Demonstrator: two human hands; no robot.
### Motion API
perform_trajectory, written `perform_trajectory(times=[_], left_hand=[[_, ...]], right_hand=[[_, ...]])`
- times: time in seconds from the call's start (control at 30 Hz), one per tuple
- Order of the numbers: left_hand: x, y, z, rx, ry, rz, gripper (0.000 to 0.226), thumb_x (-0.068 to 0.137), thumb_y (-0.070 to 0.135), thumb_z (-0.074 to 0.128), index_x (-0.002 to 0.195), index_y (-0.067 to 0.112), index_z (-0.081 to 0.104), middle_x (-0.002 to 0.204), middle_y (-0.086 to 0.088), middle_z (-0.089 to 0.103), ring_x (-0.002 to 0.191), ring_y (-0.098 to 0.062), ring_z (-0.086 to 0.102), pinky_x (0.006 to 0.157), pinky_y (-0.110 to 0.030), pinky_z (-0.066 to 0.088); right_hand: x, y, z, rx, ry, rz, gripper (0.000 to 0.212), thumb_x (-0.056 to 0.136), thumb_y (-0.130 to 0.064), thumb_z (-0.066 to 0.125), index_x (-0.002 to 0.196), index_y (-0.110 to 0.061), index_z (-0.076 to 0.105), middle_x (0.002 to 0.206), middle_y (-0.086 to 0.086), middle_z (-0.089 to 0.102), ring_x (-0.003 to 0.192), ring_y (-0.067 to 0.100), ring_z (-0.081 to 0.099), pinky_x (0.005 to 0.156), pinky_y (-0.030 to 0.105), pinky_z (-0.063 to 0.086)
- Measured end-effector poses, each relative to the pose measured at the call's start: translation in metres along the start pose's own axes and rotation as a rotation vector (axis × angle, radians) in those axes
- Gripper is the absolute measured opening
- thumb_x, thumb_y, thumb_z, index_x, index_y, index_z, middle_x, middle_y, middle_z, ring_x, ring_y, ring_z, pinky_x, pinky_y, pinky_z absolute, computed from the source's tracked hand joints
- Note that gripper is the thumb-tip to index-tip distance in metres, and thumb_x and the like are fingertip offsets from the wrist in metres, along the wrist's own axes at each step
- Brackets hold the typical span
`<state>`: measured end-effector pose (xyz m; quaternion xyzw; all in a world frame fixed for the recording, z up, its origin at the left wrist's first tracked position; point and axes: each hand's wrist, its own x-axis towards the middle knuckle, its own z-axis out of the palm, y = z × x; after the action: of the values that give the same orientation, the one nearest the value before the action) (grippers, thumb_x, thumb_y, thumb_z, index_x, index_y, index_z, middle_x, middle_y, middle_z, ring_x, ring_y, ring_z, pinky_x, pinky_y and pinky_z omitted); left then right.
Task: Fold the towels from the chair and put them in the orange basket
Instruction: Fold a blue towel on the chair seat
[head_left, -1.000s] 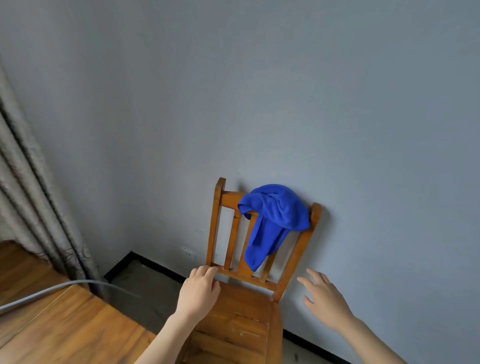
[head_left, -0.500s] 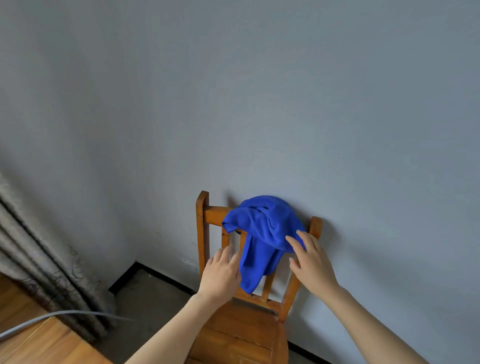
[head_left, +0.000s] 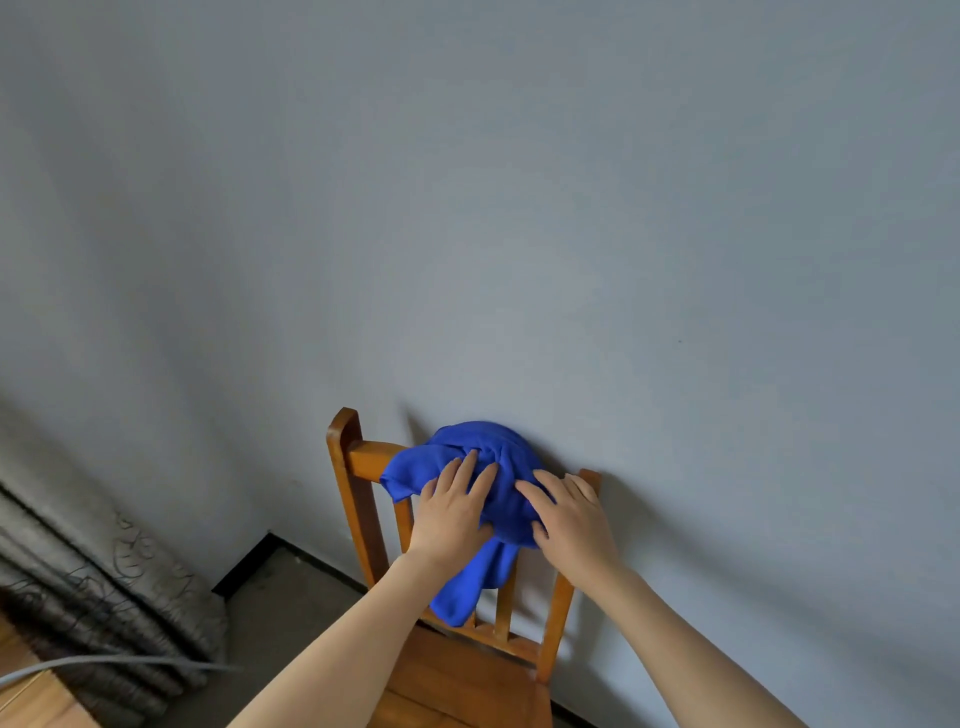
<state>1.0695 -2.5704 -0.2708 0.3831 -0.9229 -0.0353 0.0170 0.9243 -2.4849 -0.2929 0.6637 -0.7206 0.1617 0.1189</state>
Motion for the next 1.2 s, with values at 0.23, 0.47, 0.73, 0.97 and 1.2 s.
perform_trajectory(times=[0.23,0.47,0.73,0.97,1.2], left_hand=[[0.004,0.004,-0.001,-0.113,0.11,-0.065,0.047,0.093,0.019,0.043,0.139,0.025,0.04,0.154,0.002,0.024,0.141,-0.019,0.022,0.105,-0.034,0.025],[-0.008,0.01,-0.014,-0.104,0.109,-0.11,0.035,0.092,0.013,0.039,0.121,0.019,0.057,0.146,0.001,0.038,0.132,-0.02,0.036,0.097,-0.03,0.031],[-0.094,0.002,0.001,-0.046,0.042,-0.066,0.034,0.093,0.019,0.039,0.123,0.021,0.053,0.137,0.004,0.044,0.122,-0.02,0.04,0.093,-0.028,0.03],[-0.18,-0.02,0.001,-0.104,0.081,-0.065,0.032,0.093,0.019,0.039,0.12,0.021,0.055,0.13,0.006,0.051,0.116,-0.018,0.045,0.091,-0.026,0.033],[-0.249,-0.039,0.01,-0.179,0.086,-0.022,0.031,0.095,0.023,0.039,0.122,0.019,0.054,0.131,0.004,0.051,0.118,-0.017,0.044,0.097,-0.027,0.032]], right_hand=[[0.002,-0.001,0.008,0.038,0.183,0.035,0.049,0.044,-0.008,0.087,0.089,-0.022,0.072,0.086,-0.004,0.07,0.066,0.016,0.064,0.079,0.03,0.052],[0.012,-0.005,-0.01,0.239,0.043,0.154,0.041,0.064,0.011,0.067,0.095,-0.016,0.072,0.091,0.0,0.071,0.074,0.025,0.063,0.08,0.033,0.044],[-0.059,-0.051,-0.023,0.253,-0.1,0.109,0.034,0.079,0.003,0.058,0.101,-0.019,0.07,0.101,-0.003,0.071,0.092,0.024,0.063,0.093,0.033,0.034],[-0.099,-0.117,-0.045,0.278,-0.207,0.098,0.034,0.088,-0.003,0.047,0.111,-0.021,0.064,0.113,-0.007,0.065,0.107,0.018,0.053,0.084,0.021,0.024],[-0.142,-0.175,-0.062,0.262,-0.274,0.135,0.032,0.093,-0.008,0.045,0.116,-0.023,0.062,0.121,-0.008,0.062,0.111,0.014,0.05,0.094,0.022,0.03]])
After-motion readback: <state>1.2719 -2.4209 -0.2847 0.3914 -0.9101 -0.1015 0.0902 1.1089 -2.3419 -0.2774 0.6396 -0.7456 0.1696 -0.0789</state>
